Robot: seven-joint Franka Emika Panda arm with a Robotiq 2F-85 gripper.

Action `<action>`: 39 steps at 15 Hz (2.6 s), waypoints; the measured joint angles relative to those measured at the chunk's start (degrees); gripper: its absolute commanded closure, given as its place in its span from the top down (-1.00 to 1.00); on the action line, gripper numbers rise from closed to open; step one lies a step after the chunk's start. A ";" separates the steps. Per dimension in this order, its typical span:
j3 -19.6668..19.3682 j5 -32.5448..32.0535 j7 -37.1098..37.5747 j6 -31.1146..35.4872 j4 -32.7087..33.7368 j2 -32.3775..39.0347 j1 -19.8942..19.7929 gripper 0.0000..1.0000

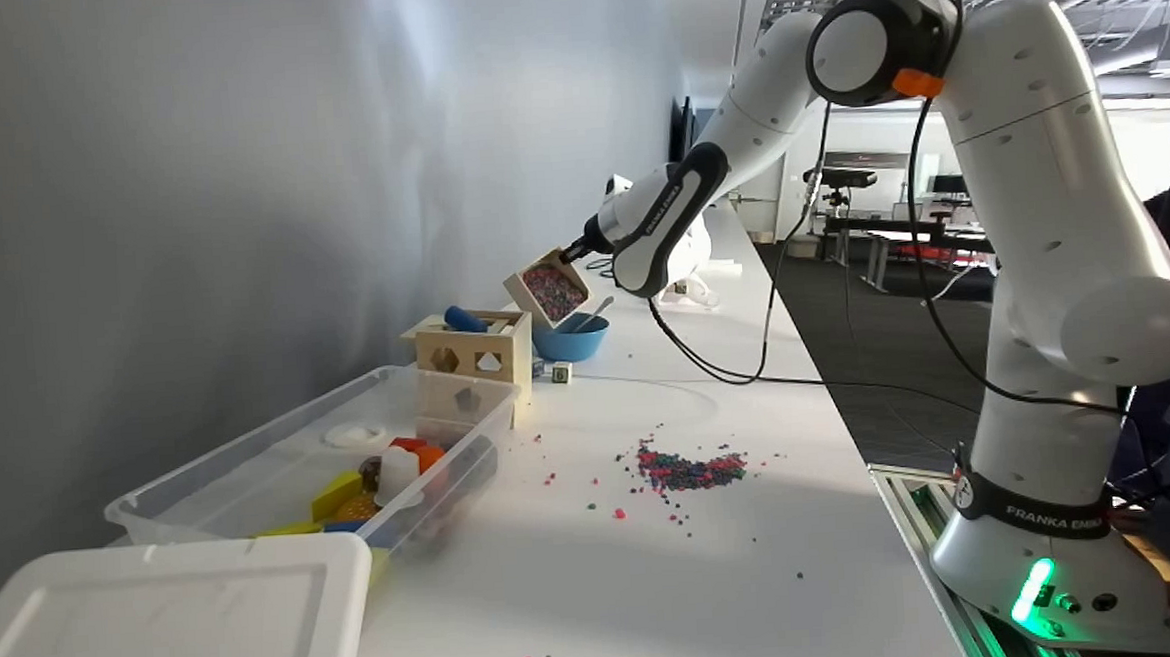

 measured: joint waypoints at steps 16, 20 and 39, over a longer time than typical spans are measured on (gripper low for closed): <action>1.31 0.00 -0.48 -0.16 -0.16 -0.65 -1.59 -0.97; -0.13 1.84 -0.54 -0.28 -0.88 0.92 -0.44 -0.97; -22.98 36.03 -11.00 10.04 -3.04 7.30 28.44 -0.97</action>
